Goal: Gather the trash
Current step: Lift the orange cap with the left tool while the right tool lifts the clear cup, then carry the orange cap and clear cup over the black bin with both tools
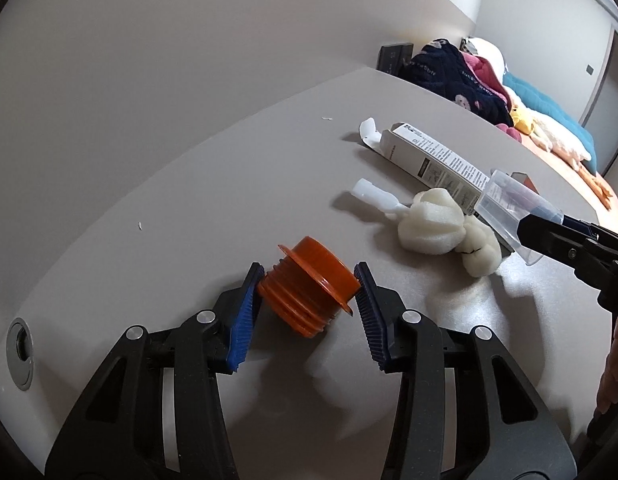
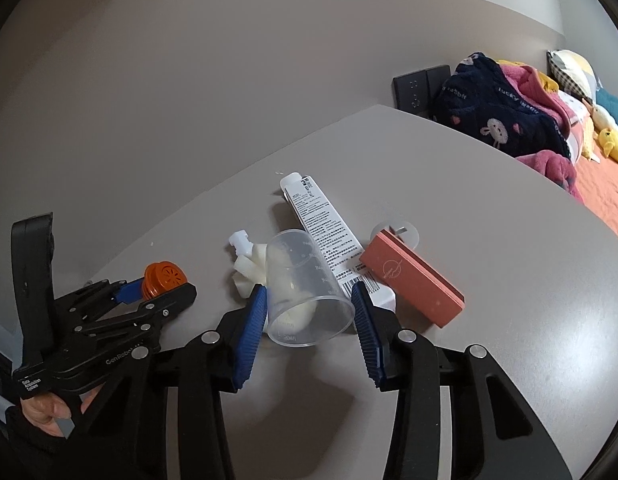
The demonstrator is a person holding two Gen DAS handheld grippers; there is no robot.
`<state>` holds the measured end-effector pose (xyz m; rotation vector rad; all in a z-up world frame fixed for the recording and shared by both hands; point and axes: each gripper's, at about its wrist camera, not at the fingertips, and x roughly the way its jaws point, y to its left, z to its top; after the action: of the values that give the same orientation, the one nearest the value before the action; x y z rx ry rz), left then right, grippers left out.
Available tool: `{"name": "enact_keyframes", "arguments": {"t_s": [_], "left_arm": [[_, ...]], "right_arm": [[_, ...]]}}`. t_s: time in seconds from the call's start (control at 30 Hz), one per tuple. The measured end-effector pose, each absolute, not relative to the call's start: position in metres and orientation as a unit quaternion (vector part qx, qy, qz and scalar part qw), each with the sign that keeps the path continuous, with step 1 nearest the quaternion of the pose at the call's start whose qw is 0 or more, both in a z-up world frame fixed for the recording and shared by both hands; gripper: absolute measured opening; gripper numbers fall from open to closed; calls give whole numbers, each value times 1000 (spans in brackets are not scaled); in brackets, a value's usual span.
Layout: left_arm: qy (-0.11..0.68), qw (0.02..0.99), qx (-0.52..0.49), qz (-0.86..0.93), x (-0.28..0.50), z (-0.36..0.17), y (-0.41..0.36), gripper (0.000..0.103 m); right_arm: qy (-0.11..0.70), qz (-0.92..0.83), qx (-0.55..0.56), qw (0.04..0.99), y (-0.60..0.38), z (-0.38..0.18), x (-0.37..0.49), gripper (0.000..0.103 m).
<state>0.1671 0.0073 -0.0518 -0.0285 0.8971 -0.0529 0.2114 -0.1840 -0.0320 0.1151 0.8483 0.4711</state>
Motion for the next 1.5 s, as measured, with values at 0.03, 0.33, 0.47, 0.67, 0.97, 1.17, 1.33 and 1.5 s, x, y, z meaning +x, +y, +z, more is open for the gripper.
{"name": "enact_keyframes", "arguments": {"t_s": [0.03,0.33,0.47,0.67,0.97,1.17,1.33,1.5], "left_arm": [[433,901,-15,-26,166,-51,7,46],[424,905,-14,-31,152,-42,-5,46],[419,907,-12,-37,146,-38,-14,46],[415,908,-17,-48,134,-31,-29,46],[411,909,-19,-63,117,-22,-50,46],[405,911,-16,-77,103,-13,-70,46],[401,912,-13,-89,90,-6,-84,46],[398,912,-8,-102,78,-1,-100,46]], "right_arm": [[406,227,56,883,-185,-31,210,45],[396,224,63,888,-201,-22,197,45],[392,222,68,890,-210,-17,189,45],[387,216,75,893,-222,-11,173,45],[375,213,80,898,-238,4,148,45],[370,209,87,901,-250,11,131,45],[363,202,93,905,-264,19,114,45],[359,195,96,908,-276,24,98,45]]}}
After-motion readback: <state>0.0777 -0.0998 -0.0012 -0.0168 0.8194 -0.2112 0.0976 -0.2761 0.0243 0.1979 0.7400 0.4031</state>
